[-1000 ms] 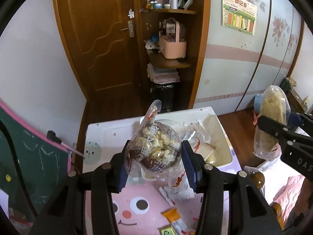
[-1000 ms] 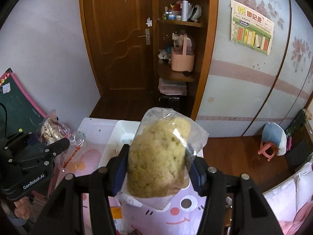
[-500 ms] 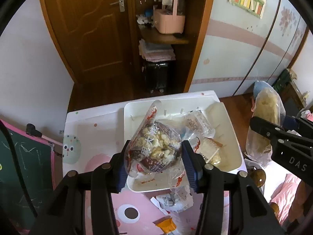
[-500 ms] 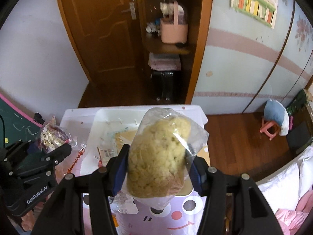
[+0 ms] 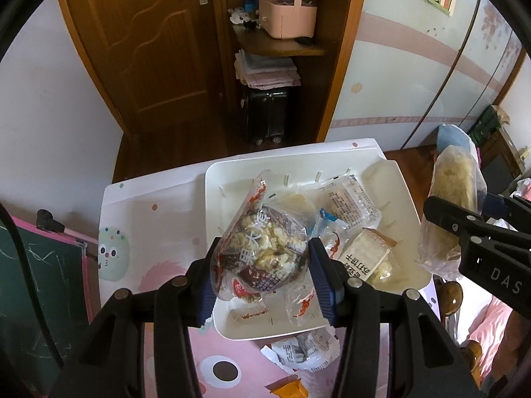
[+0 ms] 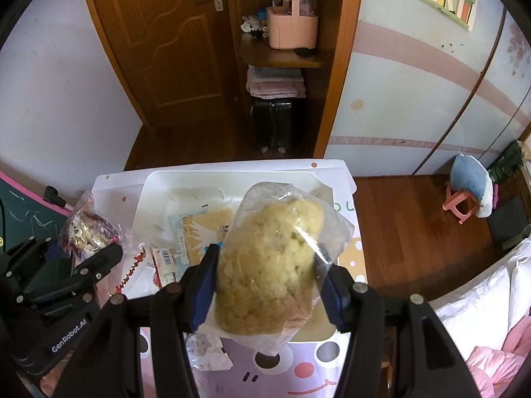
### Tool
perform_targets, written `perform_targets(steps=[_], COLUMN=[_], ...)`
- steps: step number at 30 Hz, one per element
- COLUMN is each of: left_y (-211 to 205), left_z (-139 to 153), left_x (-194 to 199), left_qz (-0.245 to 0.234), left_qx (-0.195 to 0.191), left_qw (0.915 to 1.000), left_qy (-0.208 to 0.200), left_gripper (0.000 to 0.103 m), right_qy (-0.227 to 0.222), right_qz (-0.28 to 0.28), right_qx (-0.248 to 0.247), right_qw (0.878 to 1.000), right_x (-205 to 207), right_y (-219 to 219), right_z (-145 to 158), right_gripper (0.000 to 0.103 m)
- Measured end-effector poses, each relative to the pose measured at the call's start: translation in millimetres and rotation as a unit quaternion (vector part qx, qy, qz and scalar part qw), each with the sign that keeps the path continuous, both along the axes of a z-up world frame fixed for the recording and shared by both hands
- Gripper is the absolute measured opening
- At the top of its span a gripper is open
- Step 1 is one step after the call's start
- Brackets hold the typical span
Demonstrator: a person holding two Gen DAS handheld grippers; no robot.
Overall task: Organize snacks
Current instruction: 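Carry both bags into the white bin and open both tools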
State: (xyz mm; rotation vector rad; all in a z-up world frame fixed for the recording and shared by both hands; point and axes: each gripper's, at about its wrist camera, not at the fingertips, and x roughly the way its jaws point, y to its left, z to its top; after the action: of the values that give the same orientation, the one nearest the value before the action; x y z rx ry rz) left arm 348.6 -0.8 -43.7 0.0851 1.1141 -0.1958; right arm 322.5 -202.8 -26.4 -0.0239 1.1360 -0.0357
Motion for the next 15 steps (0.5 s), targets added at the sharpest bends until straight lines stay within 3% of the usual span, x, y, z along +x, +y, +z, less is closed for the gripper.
perform_targets(steps=[4, 6, 7, 8, 9, 11, 13, 15], left_y=[0.7, 0.1, 0.5, 1.4, 2.1, 2.0, 2.5, 2.2], left_z=[-3.2, -3.4, -3.6, -3.4, -2.7, -2.7, -3.4, -3.8], left_x=[2.5, 3.5, 3.8, 3.9, 3.3, 3.2, 3.5, 2.5], left_qz=[0.000, 0.000, 0.001, 0.004, 0.003, -0.002, -0.005, -0.006], left_qx=[0.000, 0.002, 0.002, 0.001, -0.002, -0.005, -0.002, 0.001], left_qw=[1.0000, 1.0000, 1.0000, 0.9999, 0.9998, 0.9998, 0.9998, 0.9998], left_qy=[-0.005, -0.008, -0.010, -0.013, -0.018, -0.019, -0.018, -0.019], left_gripper=[0.049, 0.059, 0.074, 0.082, 0.083, 0.084, 0.085, 0.085], right_qy=[0.005, 0.010, 0.011, 0.014, 0.017, 0.016, 0.004, -0.011], right_qz=[0.004, 0.002, 0.001, -0.002, -0.005, -0.007, -0.010, -0.014], right_qx=[0.005, 0.011, 0.014, 0.018, 0.024, 0.034, 0.036, 0.037], right_qw=[1.000, 1.000, 1.000, 1.000, 1.000, 0.999, 0.999, 0.999], right_x=[3.2, 4.7, 5.8, 6.8, 7.5, 8.8, 7.4, 5.8], right_y=[1.4, 1.3, -0.3, -1.3, -2.7, -4.2, -5.3, -5.9], right_z=[-5.6, -9.2, -10.1, -12.3, -14.2, -16.0, -14.6, -12.4], right_gripper=[0.056, 0.056, 0.057, 0.057, 0.058, 0.066, 0.081, 0.084])
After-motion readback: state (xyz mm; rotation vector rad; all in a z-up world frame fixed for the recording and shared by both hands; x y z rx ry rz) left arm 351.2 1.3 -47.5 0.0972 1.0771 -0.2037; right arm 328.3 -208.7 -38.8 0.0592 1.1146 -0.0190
